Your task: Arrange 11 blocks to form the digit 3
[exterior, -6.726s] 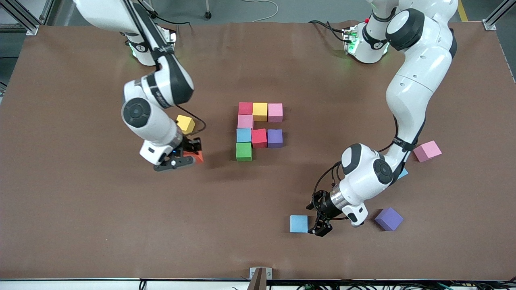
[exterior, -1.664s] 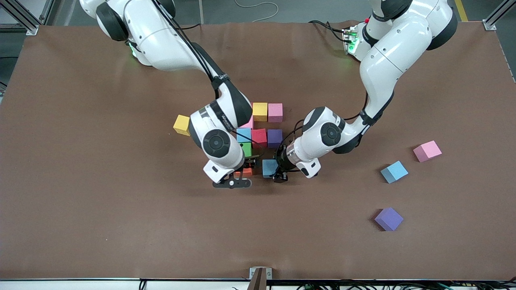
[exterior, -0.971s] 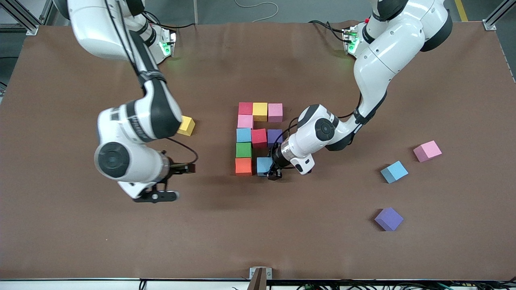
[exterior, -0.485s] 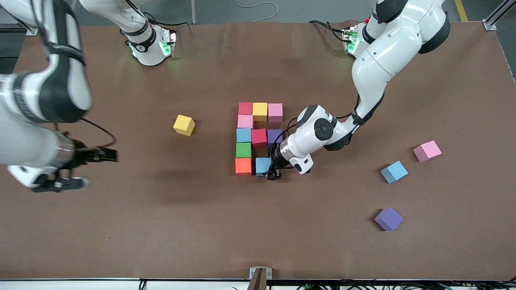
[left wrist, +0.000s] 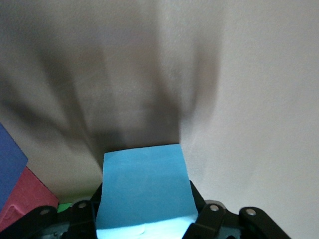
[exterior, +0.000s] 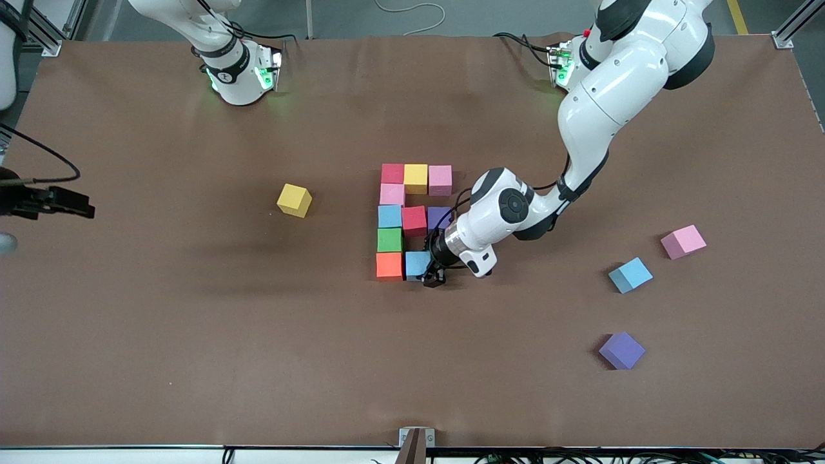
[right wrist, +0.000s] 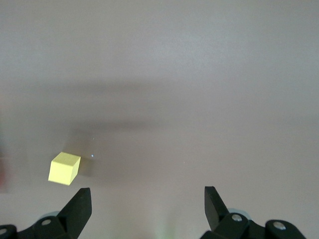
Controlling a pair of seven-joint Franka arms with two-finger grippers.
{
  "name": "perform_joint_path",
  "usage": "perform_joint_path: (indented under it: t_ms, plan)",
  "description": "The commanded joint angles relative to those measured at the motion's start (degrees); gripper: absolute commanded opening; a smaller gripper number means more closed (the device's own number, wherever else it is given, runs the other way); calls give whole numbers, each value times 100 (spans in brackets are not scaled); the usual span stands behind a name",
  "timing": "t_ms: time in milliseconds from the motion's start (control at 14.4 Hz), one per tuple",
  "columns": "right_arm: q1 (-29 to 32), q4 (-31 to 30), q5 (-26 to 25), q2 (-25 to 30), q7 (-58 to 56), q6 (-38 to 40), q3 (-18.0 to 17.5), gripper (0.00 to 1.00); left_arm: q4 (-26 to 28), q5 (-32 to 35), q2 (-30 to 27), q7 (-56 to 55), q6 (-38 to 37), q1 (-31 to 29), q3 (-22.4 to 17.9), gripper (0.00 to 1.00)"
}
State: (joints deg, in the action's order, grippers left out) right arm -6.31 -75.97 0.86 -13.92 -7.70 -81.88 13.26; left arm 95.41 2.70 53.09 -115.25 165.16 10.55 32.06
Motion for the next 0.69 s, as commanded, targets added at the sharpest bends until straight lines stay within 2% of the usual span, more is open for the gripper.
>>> perform_joint_path:
  t_ms: [0, 624]
  plan:
    - [95, 126, -174, 4, 101, 189, -140, 100, 21, -129, 0, -33, 148, 96, -33, 44]
    - [-1, 425, 28, -32, 93, 286, -201, 100, -5, -59, 87, 20, 148, 97, -51, 46]
